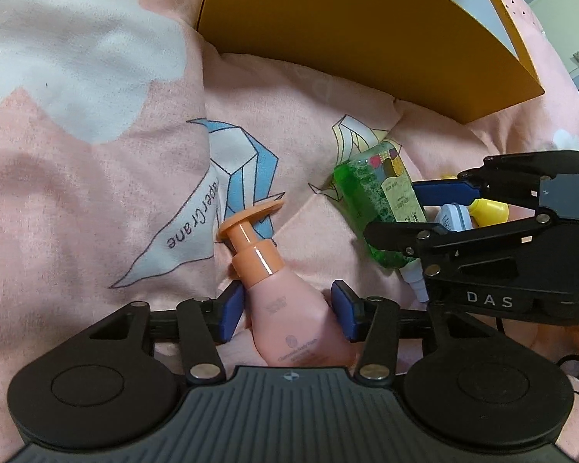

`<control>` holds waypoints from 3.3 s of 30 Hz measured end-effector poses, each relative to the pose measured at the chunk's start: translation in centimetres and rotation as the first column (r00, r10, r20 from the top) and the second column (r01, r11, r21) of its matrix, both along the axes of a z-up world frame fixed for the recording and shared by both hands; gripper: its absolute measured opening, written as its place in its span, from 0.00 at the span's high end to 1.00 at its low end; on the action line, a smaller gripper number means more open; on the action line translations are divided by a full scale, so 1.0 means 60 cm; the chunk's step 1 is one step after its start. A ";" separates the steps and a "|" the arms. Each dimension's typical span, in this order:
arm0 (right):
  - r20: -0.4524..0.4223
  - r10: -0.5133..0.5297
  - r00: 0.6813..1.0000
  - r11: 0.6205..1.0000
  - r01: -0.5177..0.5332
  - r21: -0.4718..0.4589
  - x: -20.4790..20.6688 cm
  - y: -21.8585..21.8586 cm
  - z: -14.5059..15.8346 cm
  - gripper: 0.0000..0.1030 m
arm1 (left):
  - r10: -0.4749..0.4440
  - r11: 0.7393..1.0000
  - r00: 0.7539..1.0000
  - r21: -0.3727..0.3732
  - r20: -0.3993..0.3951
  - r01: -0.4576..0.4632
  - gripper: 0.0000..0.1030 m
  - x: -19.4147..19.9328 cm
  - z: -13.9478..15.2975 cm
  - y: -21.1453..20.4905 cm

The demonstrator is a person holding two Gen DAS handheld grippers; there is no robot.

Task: Organize rigid objects
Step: 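Grasp the pink pump bottle with the left tool while the right tool grasps the green bottle, then lift both bottles and carry them over the orange box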

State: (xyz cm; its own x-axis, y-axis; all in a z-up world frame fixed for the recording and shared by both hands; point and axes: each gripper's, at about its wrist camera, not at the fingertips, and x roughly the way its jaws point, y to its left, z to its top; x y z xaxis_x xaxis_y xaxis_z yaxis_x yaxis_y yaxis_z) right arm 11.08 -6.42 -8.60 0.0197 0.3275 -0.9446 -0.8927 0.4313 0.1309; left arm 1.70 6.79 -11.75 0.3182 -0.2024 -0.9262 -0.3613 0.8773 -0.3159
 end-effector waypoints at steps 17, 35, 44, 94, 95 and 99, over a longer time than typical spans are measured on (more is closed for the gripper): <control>-0.027 -0.104 0.994 0.992 0.106 0.076 0.004 -0.044 0.026 0.56 | 0.029 0.999 0.989 0.023 0.148 -0.033 0.59 -0.021 0.042 0.010; -0.088 -0.140 0.986 0.988 0.145 0.052 0.019 -0.024 -0.003 0.54 | 0.123 0.992 0.989 -0.048 0.084 -0.120 0.66 0.021 0.010 0.040; -0.056 -0.110 0.992 0.993 0.112 0.045 0.009 -0.010 -0.005 0.55 | 0.164 0.985 0.983 -0.071 0.085 -0.159 0.71 0.028 0.001 0.043; 0.181 -0.337 0.924 0.896 0.256 0.363 0.143 -0.045 0.250 0.56 | 0.033 0.976 0.784 0.148 0.620 -0.158 0.73 0.146 0.263 0.044; 0.183 -0.343 0.922 0.897 0.263 0.354 0.155 -0.039 0.243 0.56 | 0.027 0.975 0.788 0.158 0.616 -0.157 0.73 0.156 0.260 0.046; 0.183 -0.347 0.920 0.905 0.277 0.323 0.188 -0.018 0.221 0.56 | 0.016 0.971 0.811 0.185 0.585 -0.152 0.73 0.196 0.242 0.049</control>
State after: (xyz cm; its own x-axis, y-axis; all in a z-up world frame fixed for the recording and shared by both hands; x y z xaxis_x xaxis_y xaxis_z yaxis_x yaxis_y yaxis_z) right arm 22.35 -7.49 4.65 0.3713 0.5222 -0.7678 -0.7378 0.6680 0.0976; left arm 13.45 9.74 2.80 0.8120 0.0295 -0.5829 -0.2479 0.9216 -0.2987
